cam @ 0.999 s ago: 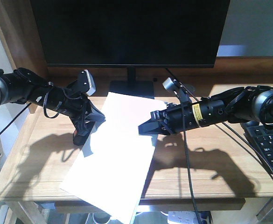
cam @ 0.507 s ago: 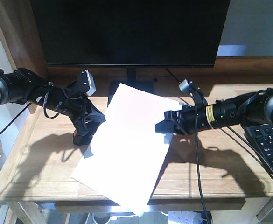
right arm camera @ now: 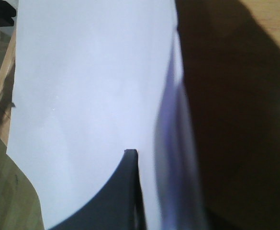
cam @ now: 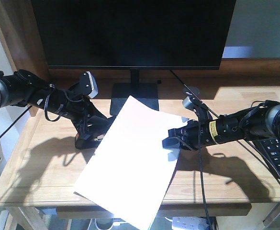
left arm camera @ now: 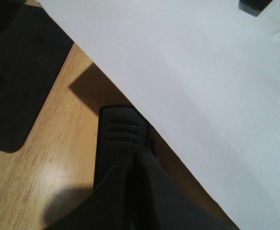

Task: Grab stapler and paper to desk for stapling
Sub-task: 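Lower the paper stack onto the desk beside the stapler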

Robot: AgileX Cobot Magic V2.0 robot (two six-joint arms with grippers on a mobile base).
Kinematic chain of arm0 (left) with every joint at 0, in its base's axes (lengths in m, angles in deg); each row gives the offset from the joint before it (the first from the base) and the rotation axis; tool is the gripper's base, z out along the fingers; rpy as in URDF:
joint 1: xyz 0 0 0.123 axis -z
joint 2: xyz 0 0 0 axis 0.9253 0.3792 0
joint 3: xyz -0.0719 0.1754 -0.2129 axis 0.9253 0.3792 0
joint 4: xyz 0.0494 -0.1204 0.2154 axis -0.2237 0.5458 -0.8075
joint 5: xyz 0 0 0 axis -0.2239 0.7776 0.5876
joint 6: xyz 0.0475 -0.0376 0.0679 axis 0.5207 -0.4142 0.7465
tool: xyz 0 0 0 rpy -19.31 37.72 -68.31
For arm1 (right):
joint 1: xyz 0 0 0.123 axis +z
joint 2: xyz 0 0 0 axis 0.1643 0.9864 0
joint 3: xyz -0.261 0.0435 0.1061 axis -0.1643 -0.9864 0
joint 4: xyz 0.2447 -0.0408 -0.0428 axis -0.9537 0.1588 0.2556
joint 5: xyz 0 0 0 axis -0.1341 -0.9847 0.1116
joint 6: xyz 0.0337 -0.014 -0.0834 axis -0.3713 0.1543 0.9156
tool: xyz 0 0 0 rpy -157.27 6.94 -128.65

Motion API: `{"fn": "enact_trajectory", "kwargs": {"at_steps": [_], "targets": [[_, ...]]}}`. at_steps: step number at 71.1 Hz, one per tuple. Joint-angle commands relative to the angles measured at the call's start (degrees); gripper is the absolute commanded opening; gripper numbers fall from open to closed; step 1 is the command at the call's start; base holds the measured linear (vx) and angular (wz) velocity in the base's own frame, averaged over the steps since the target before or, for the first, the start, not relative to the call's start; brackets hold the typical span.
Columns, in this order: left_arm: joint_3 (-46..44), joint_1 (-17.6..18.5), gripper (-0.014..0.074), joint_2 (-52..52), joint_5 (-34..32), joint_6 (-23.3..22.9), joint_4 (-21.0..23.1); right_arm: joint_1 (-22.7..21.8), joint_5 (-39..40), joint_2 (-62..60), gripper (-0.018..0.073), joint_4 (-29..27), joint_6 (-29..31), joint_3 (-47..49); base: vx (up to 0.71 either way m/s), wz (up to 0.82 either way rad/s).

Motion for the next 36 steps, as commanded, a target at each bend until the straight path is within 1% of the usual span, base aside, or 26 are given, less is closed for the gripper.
{"fn": "enact_trajectory", "kwargs": {"at_steps": [1,18,36], "targets": [[-1.6,0.1,-0.0006,-3.3,0.8,-0.5,2.8,-0.3,0.0,-3.0,-0.0003,0.9,0.8,1.0,0.00,0.00],[-1.6,0.1,-0.0006,-3.3,0.8,-0.5,2.8,-0.3,-3.3,-3.0,-0.0003,0.9,0.8,1.0,0.00,0.00],[-1.6,0.1,-0.0006,-3.3,0.8,-0.5,2.8,-0.3,-4.0,-2.6,-0.0003,0.9,1.0,1.0,0.00,0.00]]}}
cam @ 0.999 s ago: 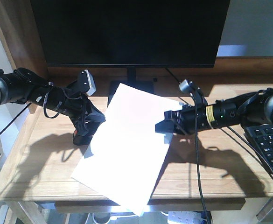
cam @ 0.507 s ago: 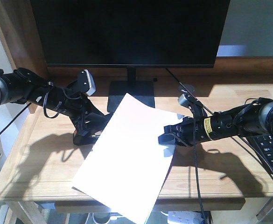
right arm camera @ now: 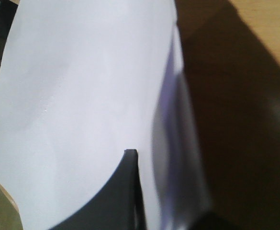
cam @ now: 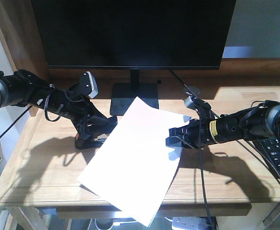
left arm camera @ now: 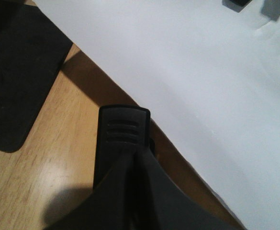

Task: Grab stapler and paper to desk for stapling
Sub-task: 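Lower the paper stack onto the desk beside the stapler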

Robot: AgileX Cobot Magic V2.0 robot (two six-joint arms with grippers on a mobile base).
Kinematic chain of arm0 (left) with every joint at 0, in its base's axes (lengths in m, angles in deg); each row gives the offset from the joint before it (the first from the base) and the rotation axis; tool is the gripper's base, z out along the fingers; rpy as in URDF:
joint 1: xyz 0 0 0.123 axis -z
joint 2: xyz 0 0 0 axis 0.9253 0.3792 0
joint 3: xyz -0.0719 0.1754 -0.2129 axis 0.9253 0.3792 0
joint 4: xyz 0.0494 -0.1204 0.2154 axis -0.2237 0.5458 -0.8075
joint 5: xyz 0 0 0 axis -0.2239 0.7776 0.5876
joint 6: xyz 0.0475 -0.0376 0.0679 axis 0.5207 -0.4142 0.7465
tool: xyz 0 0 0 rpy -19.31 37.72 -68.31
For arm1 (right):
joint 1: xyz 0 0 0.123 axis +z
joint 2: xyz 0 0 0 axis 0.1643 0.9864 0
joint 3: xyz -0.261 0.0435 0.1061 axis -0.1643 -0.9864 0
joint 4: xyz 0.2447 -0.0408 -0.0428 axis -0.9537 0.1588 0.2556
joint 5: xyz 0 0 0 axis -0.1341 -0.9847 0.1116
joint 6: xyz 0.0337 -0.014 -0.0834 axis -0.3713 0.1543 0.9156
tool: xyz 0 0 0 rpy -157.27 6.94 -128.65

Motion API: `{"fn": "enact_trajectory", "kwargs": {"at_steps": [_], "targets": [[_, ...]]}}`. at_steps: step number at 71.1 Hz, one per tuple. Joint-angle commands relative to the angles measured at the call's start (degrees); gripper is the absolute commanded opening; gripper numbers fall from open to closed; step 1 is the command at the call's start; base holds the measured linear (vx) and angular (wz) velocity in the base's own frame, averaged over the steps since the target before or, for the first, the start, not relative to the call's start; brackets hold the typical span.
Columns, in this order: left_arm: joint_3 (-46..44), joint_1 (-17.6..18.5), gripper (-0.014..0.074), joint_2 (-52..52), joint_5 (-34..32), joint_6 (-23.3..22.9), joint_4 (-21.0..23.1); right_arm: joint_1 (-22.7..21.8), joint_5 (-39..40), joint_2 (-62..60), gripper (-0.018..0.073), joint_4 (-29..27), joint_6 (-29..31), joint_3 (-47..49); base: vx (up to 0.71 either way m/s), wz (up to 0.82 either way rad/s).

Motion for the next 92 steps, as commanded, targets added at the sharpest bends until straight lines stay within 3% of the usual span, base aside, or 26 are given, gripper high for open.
{"fn": "enact_trajectory", "kwargs": {"at_steps": [1,55,92], "targets": [[-1.6,0.1,-0.0006,-3.3,0.8,-0.5,2.8,-0.3,0.6,-2.8,-0.0003,1.3,1.0,1.0,0.00,0.00],[-1.6,0.1,-0.0006,-3.3,0.8,-0.5,2.8,-0.4,-0.7,-2.8,-0.0003,1.3,0.6,-0.6,0.00,0.00],[-1.6,0.1,-0.0006,-3.3,0.8,-0.5,2.8,0.4,0.9,-2.8,-0.0003,1.2,5.6,-0.2,0.00,0.00]]}}
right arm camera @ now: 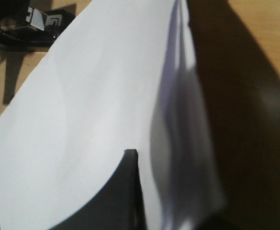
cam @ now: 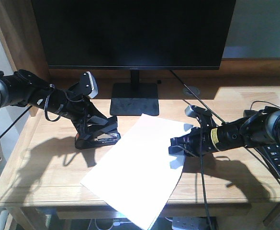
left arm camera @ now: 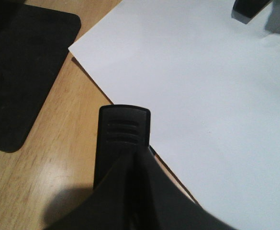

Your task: Grab stapler and paper to desk for stapling

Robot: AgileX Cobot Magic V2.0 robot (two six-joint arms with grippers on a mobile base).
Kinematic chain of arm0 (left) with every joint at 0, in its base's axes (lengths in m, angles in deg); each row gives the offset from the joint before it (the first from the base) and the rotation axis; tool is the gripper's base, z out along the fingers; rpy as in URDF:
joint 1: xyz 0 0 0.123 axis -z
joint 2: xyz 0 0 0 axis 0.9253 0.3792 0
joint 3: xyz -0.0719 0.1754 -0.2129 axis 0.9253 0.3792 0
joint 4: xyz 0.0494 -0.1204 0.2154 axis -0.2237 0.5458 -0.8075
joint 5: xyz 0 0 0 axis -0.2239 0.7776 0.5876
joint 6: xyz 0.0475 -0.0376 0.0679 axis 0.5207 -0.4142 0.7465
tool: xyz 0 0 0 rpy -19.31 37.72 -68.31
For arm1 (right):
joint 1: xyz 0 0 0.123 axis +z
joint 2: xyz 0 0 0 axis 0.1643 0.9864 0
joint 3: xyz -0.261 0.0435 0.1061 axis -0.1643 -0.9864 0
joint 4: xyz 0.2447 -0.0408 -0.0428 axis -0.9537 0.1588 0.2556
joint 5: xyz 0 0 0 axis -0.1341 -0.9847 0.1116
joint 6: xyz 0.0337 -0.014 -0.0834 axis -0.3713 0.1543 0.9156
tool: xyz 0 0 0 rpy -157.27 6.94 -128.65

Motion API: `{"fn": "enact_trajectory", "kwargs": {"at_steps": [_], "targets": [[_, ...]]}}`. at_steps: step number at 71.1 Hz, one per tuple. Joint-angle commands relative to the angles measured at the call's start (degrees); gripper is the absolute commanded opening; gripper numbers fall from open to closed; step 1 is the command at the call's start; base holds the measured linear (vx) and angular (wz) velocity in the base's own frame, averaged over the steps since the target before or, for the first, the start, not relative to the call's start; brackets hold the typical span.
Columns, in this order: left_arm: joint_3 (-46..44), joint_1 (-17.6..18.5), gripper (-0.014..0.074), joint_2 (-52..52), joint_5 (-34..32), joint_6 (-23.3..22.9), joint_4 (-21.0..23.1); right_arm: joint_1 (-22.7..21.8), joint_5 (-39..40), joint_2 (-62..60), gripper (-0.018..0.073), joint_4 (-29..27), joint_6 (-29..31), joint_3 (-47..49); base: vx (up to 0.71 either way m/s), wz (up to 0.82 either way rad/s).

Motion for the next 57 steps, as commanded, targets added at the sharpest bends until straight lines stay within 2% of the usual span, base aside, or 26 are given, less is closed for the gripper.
{"fn": "enact_trajectory", "kwargs": {"at_steps": [1,11,27,46,57], "targets": [[-1.6,0.1,-0.0006,-3.3,0.8,-0.5,2.8,0.5,2.8,-2.8,-0.0003,1.6,2.1,3.0,0.00,0.00],[-1.6,0.1,-0.0006,-3.3,0.8,-0.5,2.8,3.6,1.9,-2.8,-0.0003,1.6,3.1,5.7,0.00,0.00],[-1.6,0.1,-0.0006,-3.3,0.8,-0.5,2.8,7.8,-7.8,-2.6,-0.0003,1.6,2.3,8.9,0.00,0.00],[-1.6,0.1,-0.0006,-3.3,0.8,-0.5,2.8,9.6,-8.6,2.4,0.0003,1.6,-1.5,15.9,0.00,0.00],[-1.6,0.1,-0.0006,-3.3,0.8,-0.5,2.8,10.0,-9.1,4.5,0.0055,1.6,-2.9,19.5,0.00,0.00]]}}
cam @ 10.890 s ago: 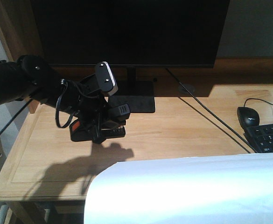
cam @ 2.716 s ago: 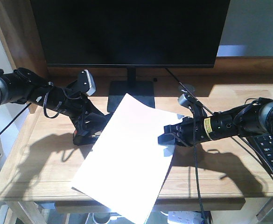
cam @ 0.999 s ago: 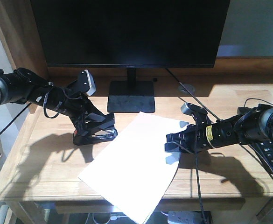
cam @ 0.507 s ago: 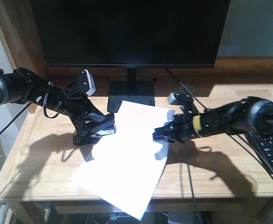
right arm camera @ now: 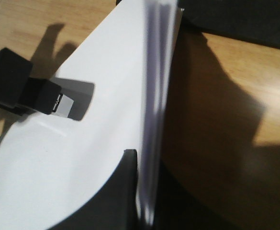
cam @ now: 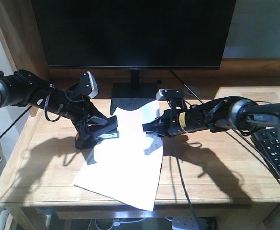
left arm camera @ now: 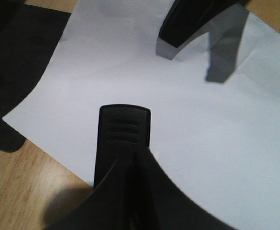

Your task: Grab stapler and paper to desk for stapling

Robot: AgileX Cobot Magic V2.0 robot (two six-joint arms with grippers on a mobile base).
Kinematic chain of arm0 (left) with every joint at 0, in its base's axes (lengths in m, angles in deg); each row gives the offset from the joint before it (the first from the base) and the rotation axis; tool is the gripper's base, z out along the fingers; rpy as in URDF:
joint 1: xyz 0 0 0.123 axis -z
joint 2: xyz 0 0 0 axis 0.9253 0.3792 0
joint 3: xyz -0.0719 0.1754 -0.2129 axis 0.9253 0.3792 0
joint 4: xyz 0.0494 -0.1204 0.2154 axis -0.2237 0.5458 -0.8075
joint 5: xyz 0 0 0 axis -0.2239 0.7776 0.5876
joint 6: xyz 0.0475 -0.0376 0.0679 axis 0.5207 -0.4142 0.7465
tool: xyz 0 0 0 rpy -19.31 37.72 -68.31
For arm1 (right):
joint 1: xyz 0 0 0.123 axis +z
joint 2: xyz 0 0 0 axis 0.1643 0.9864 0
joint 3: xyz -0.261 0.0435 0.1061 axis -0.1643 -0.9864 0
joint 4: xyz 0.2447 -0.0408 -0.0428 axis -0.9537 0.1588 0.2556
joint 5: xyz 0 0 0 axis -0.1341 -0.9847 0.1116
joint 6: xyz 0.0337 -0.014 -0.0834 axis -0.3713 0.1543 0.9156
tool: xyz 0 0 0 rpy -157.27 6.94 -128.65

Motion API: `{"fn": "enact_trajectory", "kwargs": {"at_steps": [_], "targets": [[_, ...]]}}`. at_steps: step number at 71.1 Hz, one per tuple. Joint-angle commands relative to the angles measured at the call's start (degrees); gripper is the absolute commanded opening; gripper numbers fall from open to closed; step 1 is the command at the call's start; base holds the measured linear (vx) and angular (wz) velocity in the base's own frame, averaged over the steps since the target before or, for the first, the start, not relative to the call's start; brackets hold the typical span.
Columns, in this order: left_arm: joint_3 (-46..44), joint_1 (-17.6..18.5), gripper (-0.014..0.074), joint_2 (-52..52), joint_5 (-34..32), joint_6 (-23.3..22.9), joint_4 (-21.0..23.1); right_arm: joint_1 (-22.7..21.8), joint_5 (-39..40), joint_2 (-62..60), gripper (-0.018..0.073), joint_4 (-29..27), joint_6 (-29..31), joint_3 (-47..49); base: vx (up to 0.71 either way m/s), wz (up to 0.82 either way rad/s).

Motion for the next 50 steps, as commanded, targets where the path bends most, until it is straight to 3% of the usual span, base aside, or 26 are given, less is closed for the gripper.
{"fn": "enact_trajectory", "kwargs": {"at_steps": [1,9,32,39,50], "targets": [[-1.6,0.1,-0.0006,-3.3,0.8,-0.5,2.8,0.2,0.3,-2.4,0.0064,1.6,-0.8,3.7,0.00,0.00],[-1.6,0.1,-0.0006,-3.3,0.8,-0.5,2.8,0.2,0.3,-1.8,0.0158,1.6,-1.1,5.4,0.00,0.00],[-1.6,0.1,-0.0006,-3.3,0.8,-0.5,2.8,1.3,-6.0,-1.7,0.0532,1.6,-2.2,6.7,0.00,0.00],[-1.6,0.1,-0.0006,-3.3,0.8,-0.5,2.8,1.1,-6.5,-1.8,0.0581,1.6,-2.7,6.7,0.00,0.00],[-1.6,0.1,-0.0006,-3.3,0.8,-0.5,2.8,1.1,-8.6,-3.2,0.0585,1.6,-2.6,6.6,0.00,0.00]]}}
